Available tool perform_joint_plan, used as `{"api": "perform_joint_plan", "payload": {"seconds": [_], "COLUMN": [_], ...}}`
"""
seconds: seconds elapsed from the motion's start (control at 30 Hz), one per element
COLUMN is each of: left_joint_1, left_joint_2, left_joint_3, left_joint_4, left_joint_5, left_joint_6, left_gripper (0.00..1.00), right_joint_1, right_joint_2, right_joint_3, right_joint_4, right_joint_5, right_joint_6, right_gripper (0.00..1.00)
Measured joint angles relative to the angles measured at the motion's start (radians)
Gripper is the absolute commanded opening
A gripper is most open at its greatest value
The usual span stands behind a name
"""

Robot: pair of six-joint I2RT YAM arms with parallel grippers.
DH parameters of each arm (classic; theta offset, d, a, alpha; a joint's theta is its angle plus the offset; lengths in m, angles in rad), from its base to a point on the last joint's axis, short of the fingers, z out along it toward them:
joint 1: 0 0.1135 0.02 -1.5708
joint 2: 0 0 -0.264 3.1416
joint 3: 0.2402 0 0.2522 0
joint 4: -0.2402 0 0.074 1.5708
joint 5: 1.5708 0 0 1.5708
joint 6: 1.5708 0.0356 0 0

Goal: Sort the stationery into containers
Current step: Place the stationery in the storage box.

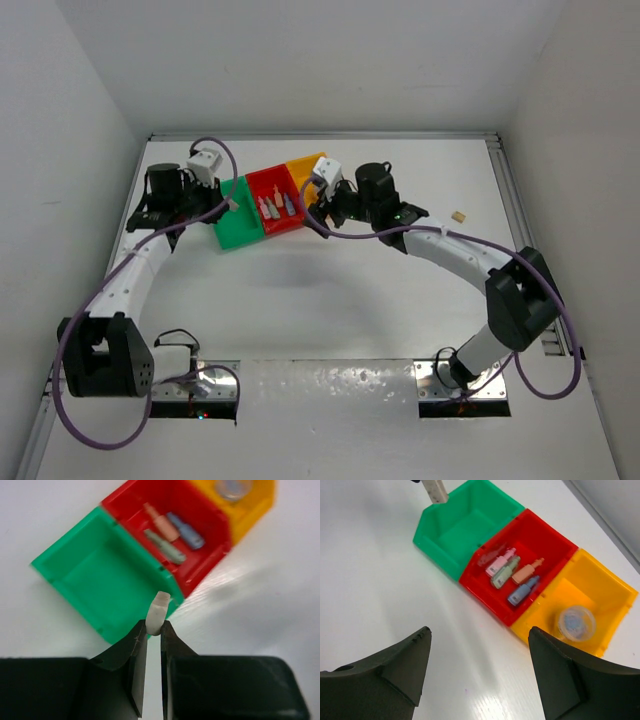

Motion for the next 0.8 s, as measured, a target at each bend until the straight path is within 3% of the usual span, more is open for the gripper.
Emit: {"api": "perform_joint_plan", "payload": {"seconds": [0.17,0.47,0.8], "left_joint_1": [0.010,0.011,-0.027], "left_joint_2": [0.119,0.462,0.599], "left_joint_3": [0.095,0.372,0.407], "left_joint_4": [-0.066,-0.158,-0.218], "left_joint_5": [-0.151,-0.190,-0.268], "left_joint_6": [-0.058,-0.063,-0.126], "left_gripper": [0.00,0.01,0.48], "right_joint_1": [-0.028,-0.058,-0.134], "right_joint_2": [-0.056,-0.092,-0.140], "right_joint_3": [-0.061,-0.144,-0.174], "right_joint_4": [0.039,0.070,0.064], "right_joint_5": [0.011,0.031,0.088], "right_joint_6": [0.038,0.087,0.130], "right_gripper": [0.77,0.77,0.79]}}
